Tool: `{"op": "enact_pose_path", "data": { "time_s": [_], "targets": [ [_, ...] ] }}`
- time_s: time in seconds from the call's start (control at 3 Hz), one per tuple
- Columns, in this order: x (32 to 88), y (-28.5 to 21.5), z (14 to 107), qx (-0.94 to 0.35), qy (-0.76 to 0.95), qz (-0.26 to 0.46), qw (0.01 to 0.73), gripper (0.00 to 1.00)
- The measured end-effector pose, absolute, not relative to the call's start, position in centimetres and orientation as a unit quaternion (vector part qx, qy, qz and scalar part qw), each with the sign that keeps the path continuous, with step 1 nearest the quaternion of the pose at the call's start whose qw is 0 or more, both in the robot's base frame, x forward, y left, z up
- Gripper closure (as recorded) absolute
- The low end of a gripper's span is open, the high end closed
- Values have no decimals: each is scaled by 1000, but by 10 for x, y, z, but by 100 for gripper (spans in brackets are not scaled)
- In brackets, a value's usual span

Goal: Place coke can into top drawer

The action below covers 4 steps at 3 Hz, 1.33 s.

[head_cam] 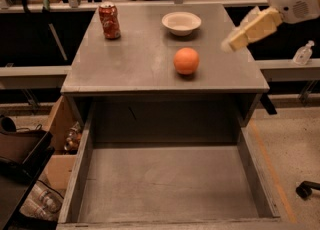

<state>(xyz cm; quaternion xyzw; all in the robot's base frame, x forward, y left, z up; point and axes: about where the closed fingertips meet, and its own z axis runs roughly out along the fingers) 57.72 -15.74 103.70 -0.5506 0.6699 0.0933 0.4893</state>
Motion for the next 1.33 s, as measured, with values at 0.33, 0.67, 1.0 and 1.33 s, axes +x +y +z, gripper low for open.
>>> {"op": "enact_pose_path", "data": {
  "time_s": [0.33,0.67,1.0,1.33],
  "targets": [
    [600,-101,1086,-496,603,175,600,0],
    [605,-72,1119,-468,577,195,640,0],
    [605,-72,1119,-468,577,195,640,0],
    [640,-53,1111,-441,589,203,646,0]
  ]
}}
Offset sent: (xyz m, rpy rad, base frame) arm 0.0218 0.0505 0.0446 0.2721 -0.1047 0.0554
